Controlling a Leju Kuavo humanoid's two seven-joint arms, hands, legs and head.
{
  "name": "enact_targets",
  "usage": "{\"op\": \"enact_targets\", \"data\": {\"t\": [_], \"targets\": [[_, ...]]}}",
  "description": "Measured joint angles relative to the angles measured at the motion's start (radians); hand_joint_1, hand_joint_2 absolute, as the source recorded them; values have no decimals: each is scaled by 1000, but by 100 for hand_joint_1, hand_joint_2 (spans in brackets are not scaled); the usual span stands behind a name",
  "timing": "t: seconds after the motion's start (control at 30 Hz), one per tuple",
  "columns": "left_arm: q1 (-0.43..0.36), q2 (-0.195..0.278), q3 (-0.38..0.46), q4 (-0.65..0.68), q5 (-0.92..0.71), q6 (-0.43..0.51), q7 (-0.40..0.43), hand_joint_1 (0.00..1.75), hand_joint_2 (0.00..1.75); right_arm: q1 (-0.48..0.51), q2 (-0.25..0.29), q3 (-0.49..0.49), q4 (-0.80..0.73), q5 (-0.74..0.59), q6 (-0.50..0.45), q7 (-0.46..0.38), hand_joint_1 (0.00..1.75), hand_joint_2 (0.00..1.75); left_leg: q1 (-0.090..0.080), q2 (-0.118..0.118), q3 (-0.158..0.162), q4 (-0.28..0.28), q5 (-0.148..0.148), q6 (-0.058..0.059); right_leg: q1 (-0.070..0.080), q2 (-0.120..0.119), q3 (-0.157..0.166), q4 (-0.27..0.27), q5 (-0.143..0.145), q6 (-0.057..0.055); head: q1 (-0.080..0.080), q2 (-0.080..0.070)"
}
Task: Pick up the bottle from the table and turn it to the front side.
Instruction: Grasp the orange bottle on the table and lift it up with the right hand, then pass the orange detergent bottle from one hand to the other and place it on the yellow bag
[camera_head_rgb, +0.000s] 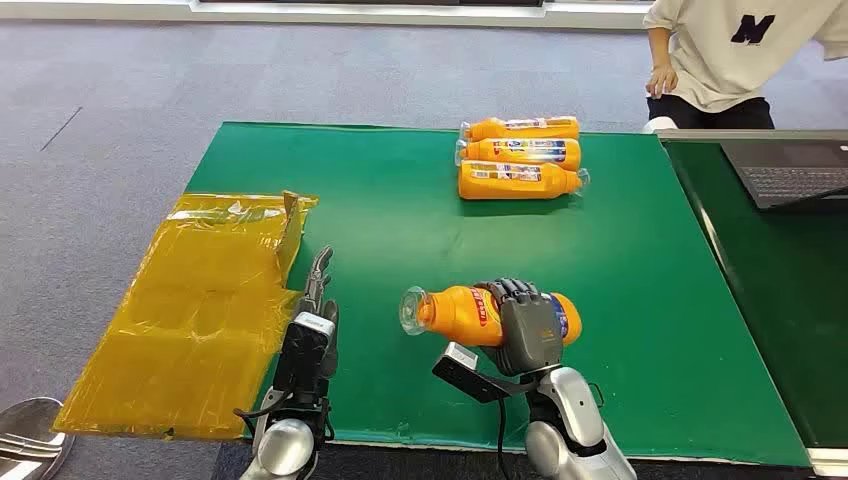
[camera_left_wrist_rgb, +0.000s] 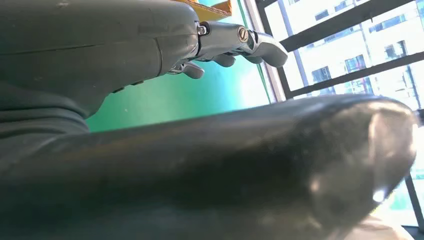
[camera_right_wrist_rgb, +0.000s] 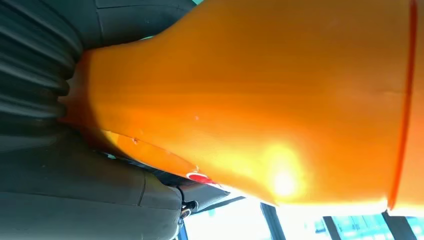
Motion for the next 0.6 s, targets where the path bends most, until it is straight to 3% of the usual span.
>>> {"op": "enact_targets", "data": {"t": [0.03, 0.07, 0.13, 0.43, 0.6], "targets": [[-2, -2, -2, 5, 1, 1, -1, 0, 58, -2, 3, 0, -2, -5, -1, -3, 175, 175, 0, 0, 0, 0, 0, 0, 0, 0, 0, 0, 0, 0, 0, 0], [-5, -3, -4, 11, 3, 1, -1, 0, 87, -3, 6, 0, -4, -9, -3, -6, 175, 175, 0, 0, 0, 0, 0, 0, 0, 0, 0, 0, 0, 0, 0, 0], [-13, -10, -11, 33, 16, -2, -5, 0, 175, -9, 18, 0, -12, -27, -8, -16, 175, 175, 0, 0, 0, 0, 0, 0, 0, 0, 0, 0, 0, 0, 0, 0], [-33, -19, -34, 94, 68, -42, -25, 0, 175, -35, 53, 0, -46, -93, -12, -46, 175, 175, 0, 0, 0, 0, 0, 0, 0, 0, 0, 0, 0, 0, 0, 0], [-44, -21, -48, 115, 67, -59, -34, 0, 175, -43, 69, -10, -55, -313, 38, -139, 175, 175, 0, 1, 0, 0, 0, 0, 0, 1, -1, 0, 0, 0, 0, 0]]}}
